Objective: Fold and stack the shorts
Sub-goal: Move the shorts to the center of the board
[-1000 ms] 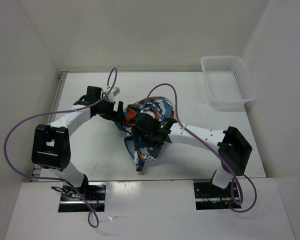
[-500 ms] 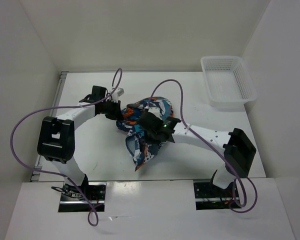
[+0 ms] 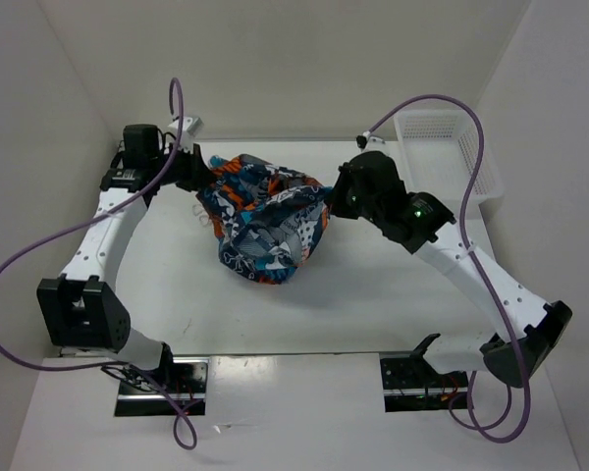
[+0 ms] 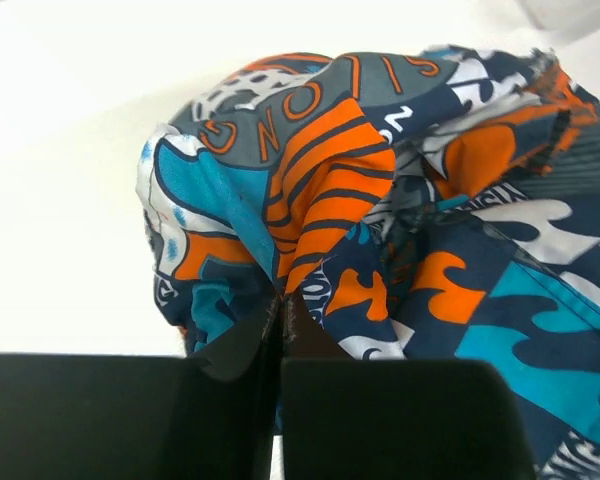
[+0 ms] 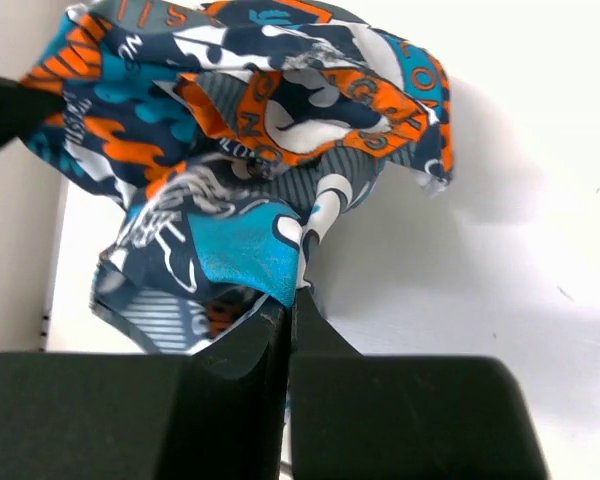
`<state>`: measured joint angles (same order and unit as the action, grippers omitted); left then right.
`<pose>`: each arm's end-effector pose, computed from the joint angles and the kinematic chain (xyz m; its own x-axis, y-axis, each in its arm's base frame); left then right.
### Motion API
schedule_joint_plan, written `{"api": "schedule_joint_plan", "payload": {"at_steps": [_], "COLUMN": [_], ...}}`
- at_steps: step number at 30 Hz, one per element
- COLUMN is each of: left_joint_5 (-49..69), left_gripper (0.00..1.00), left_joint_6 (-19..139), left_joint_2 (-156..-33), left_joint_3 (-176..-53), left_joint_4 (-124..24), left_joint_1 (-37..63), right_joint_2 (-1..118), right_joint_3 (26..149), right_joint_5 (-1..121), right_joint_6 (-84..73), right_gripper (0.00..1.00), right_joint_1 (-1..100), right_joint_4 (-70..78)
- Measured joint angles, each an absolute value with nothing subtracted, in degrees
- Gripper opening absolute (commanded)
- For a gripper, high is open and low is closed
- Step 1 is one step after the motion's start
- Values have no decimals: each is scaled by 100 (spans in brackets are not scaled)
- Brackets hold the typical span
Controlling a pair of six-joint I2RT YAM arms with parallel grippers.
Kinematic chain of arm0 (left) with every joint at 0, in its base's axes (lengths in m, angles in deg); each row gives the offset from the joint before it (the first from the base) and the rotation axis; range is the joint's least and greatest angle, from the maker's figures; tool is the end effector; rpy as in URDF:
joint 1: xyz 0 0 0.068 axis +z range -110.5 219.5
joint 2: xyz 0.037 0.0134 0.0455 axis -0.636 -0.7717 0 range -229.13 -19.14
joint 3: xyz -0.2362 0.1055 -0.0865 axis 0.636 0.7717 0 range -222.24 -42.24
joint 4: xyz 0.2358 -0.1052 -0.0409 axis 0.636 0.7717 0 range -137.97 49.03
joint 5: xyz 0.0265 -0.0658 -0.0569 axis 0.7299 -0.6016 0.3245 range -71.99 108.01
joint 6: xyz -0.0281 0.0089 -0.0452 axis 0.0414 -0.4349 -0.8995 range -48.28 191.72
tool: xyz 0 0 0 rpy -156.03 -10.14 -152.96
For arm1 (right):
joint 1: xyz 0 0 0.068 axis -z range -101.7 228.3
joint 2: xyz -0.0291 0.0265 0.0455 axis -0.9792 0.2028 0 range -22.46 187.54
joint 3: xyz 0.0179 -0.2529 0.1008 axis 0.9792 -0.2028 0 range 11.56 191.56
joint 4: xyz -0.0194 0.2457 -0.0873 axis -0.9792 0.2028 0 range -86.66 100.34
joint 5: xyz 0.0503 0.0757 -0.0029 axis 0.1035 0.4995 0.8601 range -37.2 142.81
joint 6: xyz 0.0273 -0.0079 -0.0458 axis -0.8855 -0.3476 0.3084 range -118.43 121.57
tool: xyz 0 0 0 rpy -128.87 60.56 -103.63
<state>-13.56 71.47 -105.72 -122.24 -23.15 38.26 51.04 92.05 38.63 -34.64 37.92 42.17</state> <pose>0.3431 -0.0261 0.3541 -0.5229 0.0076 -0.8524 0.4630 0.8421 -0.2765 0.2137 0.1702 0.3988 -0.6016 0.2402 -0.7618 -0.1417 0.9065 0.3977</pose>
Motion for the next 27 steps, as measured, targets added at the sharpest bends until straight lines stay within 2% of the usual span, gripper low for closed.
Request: {"api": "schedule_joint_plan", "payload": {"at_steps": [6, 13, 14, 15, 16, 17, 18, 19, 21, 22, 24, 27], "left_joint_5": [-1437, -1432, -1432, -1435, -1441, -1452, -1461, -1463, -1459, -1430, -1314, -1061], "left_gripper": [0, 0, 0, 0, 9, 31, 58, 78, 100, 100, 100, 100], "left_joint_6": [7149, 7149, 7149, 7149, 7149, 7147, 7169, 7188, 7188, 7173, 7151, 7147], "left_joint_2": [-10089, -9914, -9914, -9914, -9916, -9923, -9967, -10030, -10351, -10585, -10970, -10872], "left_joint_3": [-12235, -12235, -12235, -12235, -12235, -12235, -12235, -12259, -12502, -12762, -13175, -13026], "left_joint_4": [-1950, -1692, -1674, -1655, -1657, -1674, -1720, -1775, -1784, -1685, -1661, -1635], "left_joint_1": [3820, 3831, 3831, 3831, 3831, 3831, 3831, 3831, 3831, 3833, 3835, 3855], "right_joint_2": [5160, 5539, 5663, 5805, 6024, 6284, 6599, 6955, 7667, 7945, 8214, 7928], "right_joint_3": [9692, 9758, 9775, 9817, 9926, 10129, 10409, 10772, 11506, 11790, 11932, 11227], "right_joint_5": [4136, 4600, 4702, 4810, 4980, 5150, 5314, 5474, 5695, 5765, 5800, 5846], "right_joint_6": [-3291, -3188, -3175, -3169, -3160, -3147, -3134, -3114, -3055, -3042, -3026, -3002], "right_gripper": [0, 0, 5, 21, 33, 48, 73, 75, 79, 83, 83, 77], "right_joint_1": [4045, 5197, 5389, 5562, 5726, 5890, 6025, 6167, 6379, 6447, 6530, 6495], "right_joint_4": [4254, 4180, 4176, 4150, 4145, 4145, 4119, 4108, 4093, 4077, 4012, 3900]}}
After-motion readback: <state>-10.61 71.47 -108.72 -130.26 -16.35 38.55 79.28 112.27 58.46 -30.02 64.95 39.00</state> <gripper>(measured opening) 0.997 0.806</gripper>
